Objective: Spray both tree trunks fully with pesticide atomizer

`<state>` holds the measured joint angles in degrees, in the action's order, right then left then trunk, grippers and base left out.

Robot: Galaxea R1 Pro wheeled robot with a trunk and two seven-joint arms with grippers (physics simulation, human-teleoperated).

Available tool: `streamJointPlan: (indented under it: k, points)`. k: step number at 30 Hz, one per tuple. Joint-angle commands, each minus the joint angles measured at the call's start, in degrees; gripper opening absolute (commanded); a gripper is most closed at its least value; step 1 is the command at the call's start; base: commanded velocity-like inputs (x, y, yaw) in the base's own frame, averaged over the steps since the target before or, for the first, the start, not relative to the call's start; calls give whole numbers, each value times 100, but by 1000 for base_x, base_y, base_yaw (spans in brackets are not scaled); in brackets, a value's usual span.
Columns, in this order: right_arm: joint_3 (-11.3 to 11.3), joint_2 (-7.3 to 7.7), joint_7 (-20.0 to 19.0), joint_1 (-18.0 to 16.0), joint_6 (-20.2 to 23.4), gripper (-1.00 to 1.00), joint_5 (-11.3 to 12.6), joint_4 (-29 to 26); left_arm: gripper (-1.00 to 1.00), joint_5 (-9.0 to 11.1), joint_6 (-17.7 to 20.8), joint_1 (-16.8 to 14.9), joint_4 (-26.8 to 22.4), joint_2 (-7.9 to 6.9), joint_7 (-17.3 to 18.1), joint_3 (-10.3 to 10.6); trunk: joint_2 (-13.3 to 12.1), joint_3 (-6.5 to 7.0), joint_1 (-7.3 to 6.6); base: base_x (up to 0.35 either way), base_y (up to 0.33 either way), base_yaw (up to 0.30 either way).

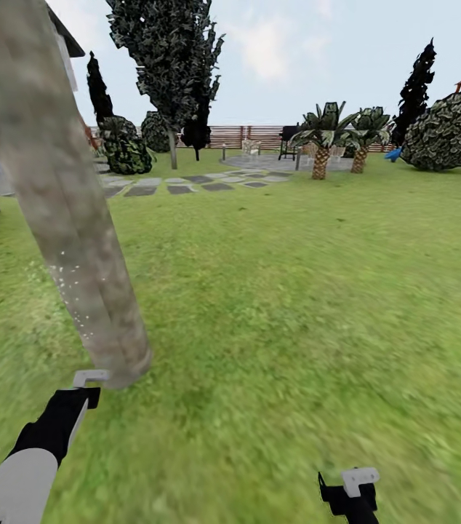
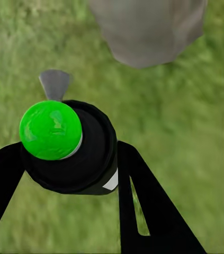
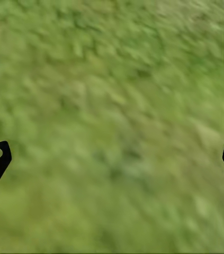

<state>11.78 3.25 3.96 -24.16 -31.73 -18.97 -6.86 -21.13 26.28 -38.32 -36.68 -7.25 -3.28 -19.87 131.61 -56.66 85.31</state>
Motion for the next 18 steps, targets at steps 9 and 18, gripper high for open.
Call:
streamJointPlan:
  k: [9, 18]
  points:
    - [0, 0, 0, -1, 0, 100, -1, 0, -100, -5, 3, -2, -6, -12, -12, -6, 0, 0, 0, 89, -265, 66]
    - [0, 0, 0, 0, 0, 100, -1, 0, -100, -14, 1, 0, -6, -14, -21, -23, 0, 0, 0, 143, -267, 274]
